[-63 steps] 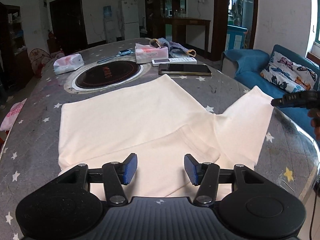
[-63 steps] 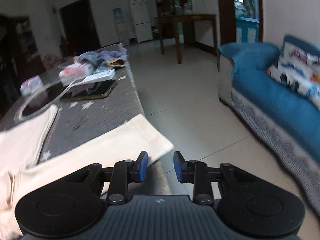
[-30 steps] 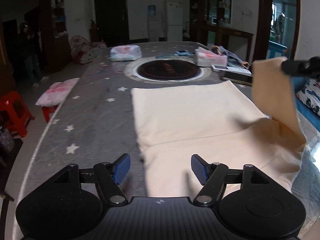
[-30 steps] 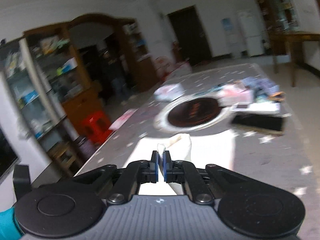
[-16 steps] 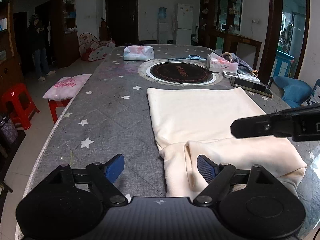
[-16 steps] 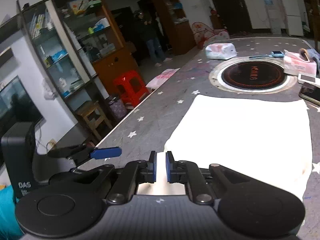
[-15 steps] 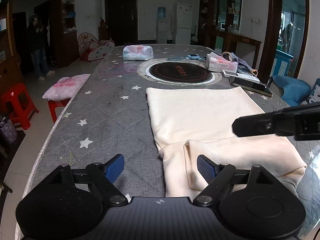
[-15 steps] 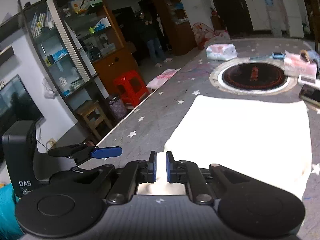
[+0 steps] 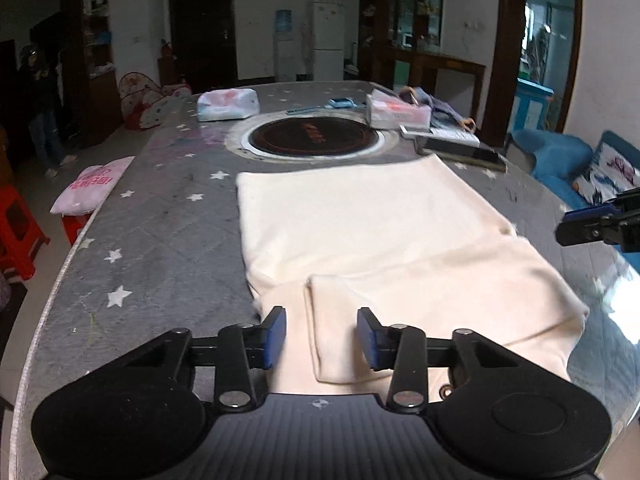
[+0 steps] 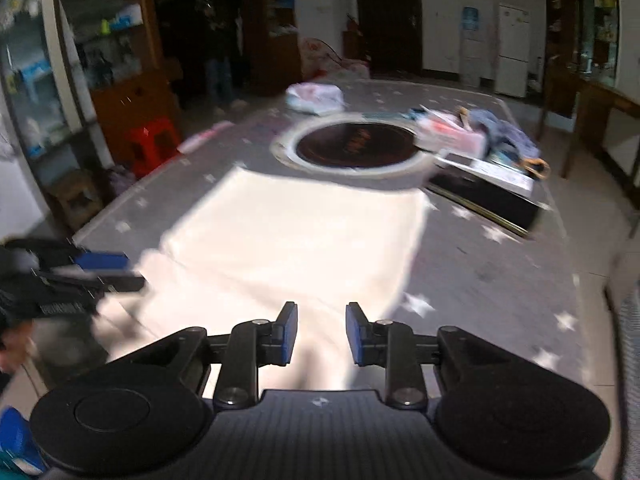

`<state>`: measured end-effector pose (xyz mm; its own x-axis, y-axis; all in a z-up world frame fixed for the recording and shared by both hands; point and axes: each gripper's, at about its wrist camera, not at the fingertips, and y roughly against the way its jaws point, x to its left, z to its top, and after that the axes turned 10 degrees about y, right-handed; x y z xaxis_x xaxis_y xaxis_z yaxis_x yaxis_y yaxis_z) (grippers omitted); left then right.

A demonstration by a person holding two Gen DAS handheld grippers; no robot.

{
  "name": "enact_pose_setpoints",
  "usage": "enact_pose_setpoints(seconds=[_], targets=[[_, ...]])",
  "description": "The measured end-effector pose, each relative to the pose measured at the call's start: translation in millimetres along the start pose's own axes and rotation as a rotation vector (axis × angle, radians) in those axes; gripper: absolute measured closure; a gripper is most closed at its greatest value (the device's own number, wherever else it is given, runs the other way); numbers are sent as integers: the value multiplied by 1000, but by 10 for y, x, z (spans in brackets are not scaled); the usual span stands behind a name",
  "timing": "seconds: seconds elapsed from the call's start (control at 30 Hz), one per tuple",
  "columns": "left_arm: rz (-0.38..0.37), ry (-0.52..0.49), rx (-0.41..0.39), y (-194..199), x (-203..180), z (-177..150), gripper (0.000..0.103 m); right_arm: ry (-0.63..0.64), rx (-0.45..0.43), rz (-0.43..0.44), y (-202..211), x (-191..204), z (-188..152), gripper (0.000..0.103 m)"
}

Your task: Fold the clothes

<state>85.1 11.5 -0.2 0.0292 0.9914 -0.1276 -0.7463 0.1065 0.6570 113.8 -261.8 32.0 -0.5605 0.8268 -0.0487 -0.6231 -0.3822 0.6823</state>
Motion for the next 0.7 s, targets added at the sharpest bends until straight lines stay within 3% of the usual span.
enact_pose_setpoints(seconds=[0.17,0.3,0.4,0.57,0.7], targets=[[-4,1,22,-51,-11,-2,61,-1,35,-17,33,-29,-252,75],[-7,-21,28,-70,-54,-28,87,32,30,-28,-3,45,-356,74],[8,-25,26,-92,-61,-58,98,78,28,-36,-61,111,-389,74],[39,-24,9,-50,-44,-62,101,165,56,-52,-159,237,-443,74],[45,-39,-8,24,-5,-42,101,147,27,-43,-86,207,-357,75]])
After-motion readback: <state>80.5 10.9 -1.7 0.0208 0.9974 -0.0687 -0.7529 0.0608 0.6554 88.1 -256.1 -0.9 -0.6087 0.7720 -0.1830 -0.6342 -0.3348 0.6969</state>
